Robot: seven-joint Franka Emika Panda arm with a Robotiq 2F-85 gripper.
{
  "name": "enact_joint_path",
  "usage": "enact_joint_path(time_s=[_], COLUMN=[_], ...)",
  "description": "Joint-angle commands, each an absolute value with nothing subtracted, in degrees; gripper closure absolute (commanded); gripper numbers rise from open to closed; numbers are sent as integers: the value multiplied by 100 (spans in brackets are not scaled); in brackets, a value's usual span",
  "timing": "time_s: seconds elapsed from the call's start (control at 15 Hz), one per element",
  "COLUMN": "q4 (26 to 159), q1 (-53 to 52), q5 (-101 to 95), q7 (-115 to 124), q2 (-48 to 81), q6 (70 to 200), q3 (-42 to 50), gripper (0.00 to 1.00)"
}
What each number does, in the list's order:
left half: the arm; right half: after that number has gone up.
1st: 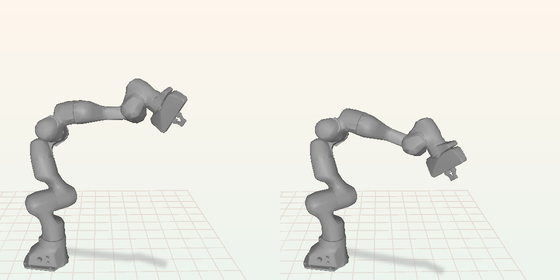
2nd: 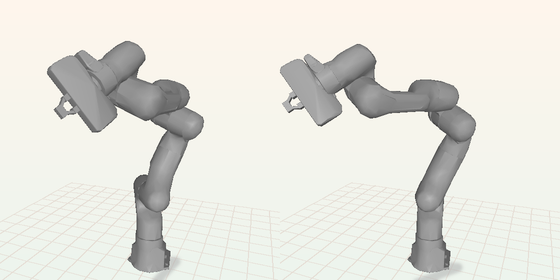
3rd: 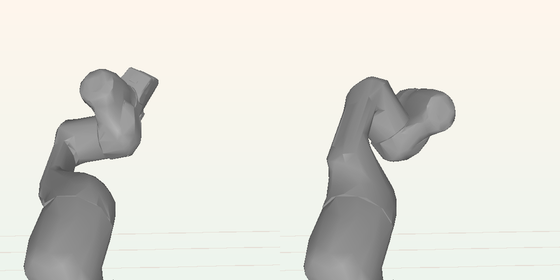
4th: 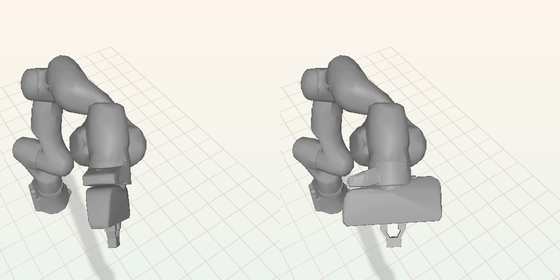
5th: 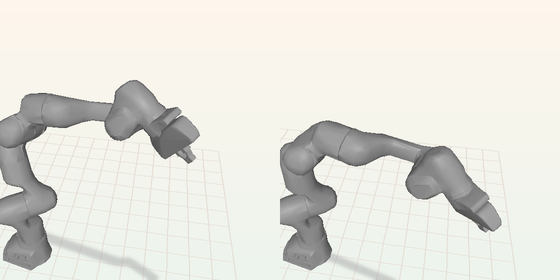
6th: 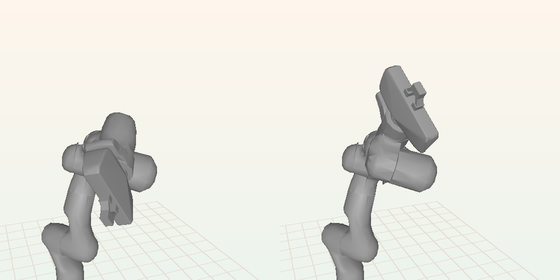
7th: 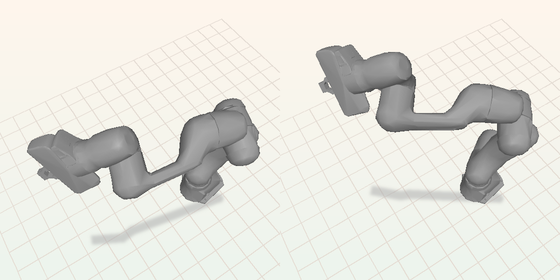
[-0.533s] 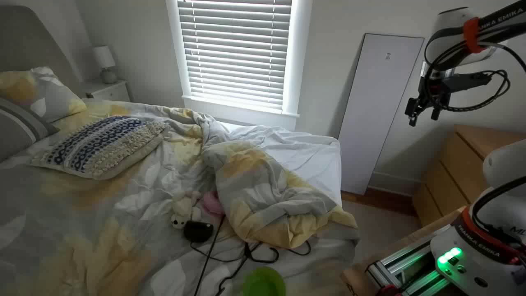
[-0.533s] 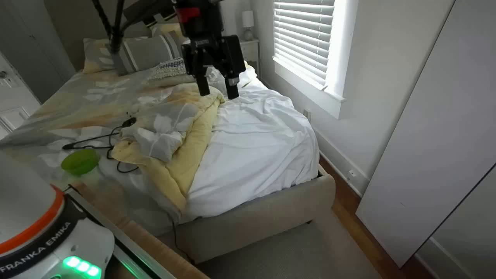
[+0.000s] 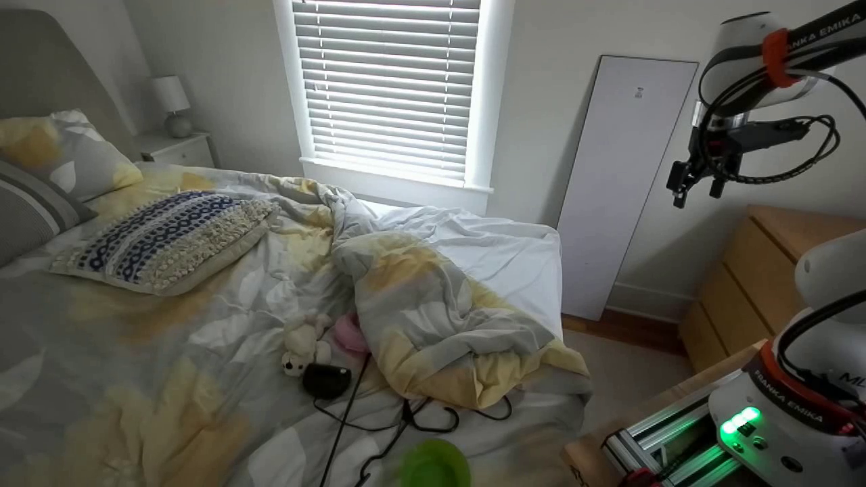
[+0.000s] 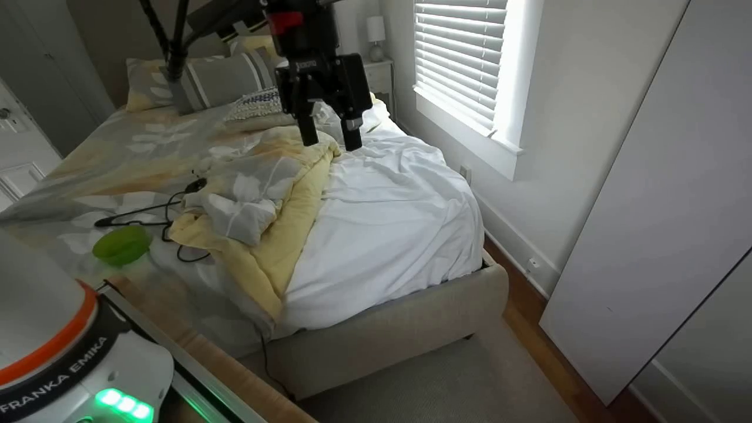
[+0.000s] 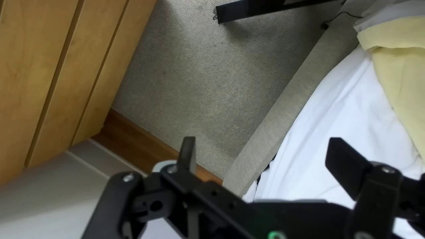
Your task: Unfold the corner of the gray and yellow duvet to the left
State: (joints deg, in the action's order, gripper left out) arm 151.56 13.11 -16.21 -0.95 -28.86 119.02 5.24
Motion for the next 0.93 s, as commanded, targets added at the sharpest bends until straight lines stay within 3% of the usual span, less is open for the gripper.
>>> enact_joint_path(time_s=[0.0,0.4,0.87], q4=[15142,15310,15206], q1=[1208,89,-1003], q5=[-1623,-571,1355], q7=[-56,-393,-915], q2=[-2876,-2840,-1915], q6=[11888,11760,12002], q3=[560,171,-35], gripper=[0,0,0])
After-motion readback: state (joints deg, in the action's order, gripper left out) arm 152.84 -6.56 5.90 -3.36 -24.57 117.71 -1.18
